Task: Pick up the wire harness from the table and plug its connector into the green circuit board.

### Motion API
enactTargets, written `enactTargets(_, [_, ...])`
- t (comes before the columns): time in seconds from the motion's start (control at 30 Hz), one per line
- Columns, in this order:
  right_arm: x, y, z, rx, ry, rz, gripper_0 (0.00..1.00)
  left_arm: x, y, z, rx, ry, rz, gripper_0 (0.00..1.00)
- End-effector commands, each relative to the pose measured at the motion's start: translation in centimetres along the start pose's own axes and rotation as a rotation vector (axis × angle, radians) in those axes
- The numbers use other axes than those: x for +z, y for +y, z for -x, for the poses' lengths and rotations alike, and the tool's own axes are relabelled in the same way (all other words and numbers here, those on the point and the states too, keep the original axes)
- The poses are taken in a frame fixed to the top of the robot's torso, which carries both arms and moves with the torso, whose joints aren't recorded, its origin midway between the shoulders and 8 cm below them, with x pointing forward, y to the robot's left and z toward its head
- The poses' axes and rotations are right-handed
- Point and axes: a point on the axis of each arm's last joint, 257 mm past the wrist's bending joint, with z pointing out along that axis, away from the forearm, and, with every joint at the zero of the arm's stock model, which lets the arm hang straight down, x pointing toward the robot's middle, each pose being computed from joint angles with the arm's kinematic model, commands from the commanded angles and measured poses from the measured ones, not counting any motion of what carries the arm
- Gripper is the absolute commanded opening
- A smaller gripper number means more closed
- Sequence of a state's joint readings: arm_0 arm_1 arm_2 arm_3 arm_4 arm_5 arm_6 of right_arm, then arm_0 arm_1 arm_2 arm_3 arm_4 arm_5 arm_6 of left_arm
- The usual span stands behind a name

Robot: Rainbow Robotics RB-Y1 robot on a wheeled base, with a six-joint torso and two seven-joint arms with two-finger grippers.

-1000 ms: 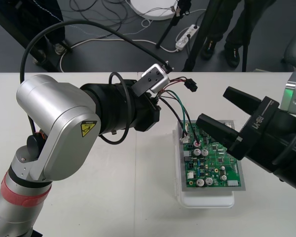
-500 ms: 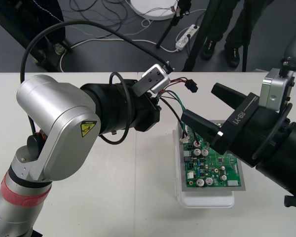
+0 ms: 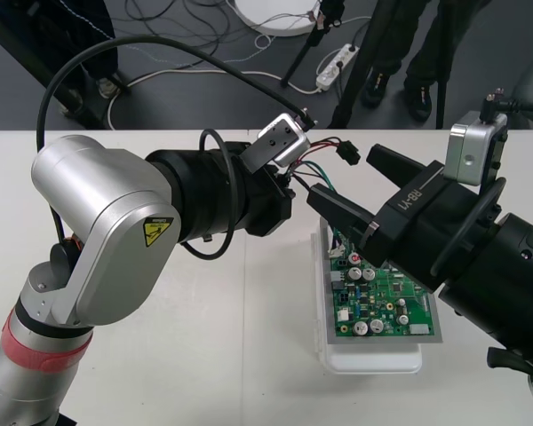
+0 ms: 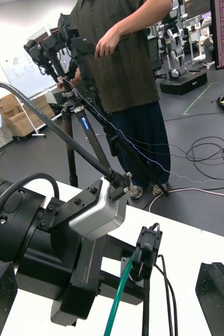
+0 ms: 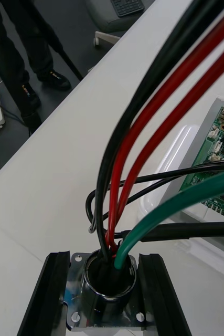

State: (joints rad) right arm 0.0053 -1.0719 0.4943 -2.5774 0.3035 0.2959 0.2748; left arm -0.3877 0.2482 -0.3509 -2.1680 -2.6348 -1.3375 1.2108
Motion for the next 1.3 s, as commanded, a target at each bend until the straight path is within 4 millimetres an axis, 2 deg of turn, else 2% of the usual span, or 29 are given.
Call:
enactTargets(0.03, [0.8,2.4,1.7,0.050,-0.034,0.040,1.00,-0.8,-1.2,3.6,0.079,-0.115,-0.006,0.00])
enactTargets(0.57, [1.4,-0.7,1.7,0.094,-0.005,-0.077,1.00,-0.7,-1.2,3.5,0.076,-0.113,-0.008,0.00])
enactTargets(0.93, [2.1,0.0,3.1,0.132,-0.035,-0.057,1.00,-0.8,-1.1,3.7,0.080,-0.121,-0.002,0.00])
enactTargets(1.3, [2.0,-0.1,2.7,0.145,-0.029,-0.064,1.00,-0.8,-1.0,3.7,0.079,-0.119,0.002,0.00])
